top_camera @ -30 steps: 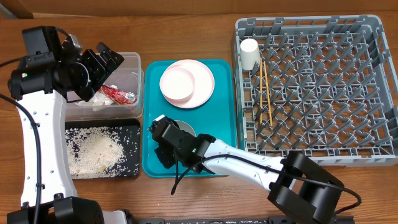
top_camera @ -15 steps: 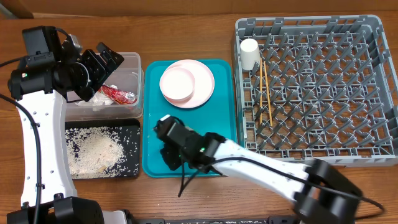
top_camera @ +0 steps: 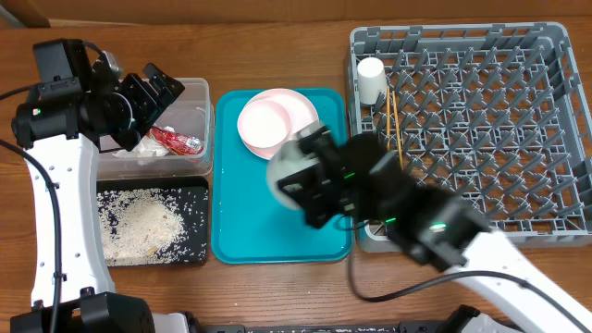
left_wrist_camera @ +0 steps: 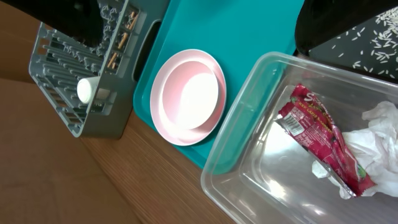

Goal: Sort waste into correct bins and load items into the dishwasher
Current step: 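Lift the white bowl and carry it right into the rack, then set the bowl on its side in the rack and open the right gripper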

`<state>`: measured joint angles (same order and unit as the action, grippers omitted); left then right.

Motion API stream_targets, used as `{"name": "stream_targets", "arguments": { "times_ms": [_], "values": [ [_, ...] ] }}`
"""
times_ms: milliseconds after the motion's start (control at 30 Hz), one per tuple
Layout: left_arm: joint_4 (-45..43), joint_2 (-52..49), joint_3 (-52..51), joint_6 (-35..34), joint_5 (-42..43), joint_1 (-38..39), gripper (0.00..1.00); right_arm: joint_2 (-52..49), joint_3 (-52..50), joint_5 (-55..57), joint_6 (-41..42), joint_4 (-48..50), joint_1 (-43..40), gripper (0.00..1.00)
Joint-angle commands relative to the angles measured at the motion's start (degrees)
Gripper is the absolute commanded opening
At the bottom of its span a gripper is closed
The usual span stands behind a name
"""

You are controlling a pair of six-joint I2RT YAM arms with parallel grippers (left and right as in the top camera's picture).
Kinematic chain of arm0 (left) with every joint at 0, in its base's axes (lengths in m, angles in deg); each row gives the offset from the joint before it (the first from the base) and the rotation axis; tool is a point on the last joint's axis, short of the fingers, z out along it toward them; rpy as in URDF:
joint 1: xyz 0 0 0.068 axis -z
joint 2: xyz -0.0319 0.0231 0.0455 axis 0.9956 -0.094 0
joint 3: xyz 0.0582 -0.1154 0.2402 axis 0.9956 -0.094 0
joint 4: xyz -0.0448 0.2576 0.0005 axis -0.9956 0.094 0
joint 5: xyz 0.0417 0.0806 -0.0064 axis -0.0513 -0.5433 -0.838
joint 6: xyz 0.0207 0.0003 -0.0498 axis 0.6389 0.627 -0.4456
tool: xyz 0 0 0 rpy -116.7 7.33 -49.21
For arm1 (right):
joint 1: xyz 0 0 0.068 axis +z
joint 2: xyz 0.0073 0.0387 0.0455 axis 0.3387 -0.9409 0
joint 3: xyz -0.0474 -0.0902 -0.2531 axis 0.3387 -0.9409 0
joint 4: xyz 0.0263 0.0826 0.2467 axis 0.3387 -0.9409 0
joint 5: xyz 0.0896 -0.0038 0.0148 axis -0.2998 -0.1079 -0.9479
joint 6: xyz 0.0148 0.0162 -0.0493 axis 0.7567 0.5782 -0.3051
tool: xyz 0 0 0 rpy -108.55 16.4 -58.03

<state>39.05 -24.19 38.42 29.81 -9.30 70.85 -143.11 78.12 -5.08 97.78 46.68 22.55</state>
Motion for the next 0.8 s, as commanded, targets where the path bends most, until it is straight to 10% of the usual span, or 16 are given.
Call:
{"name": "stream_targets", "arguments": {
  "times_ms": [0, 467, 767],
  "values": [
    [-0.04, -0.2, 0.94, 0.09, 0.44, -0.11, 1.0, 3.52, 0.55, -18.67, -2.36, -2.01, -8.9, 0.04],
    [-0.04, -0.2, 0.94, 0.09, 0.42, -0.11, 1.0, 3.61, -8.9, -55.93, -15.08, -7.76, -45.35, 0.04],
    [-0.07, -0.2, 0.94, 0.09, 0.44, -0.11, 1.0, -1.18, -18.6, -66.66, -18.1, -2.08, -52.59, 0.04]
  ]
}}
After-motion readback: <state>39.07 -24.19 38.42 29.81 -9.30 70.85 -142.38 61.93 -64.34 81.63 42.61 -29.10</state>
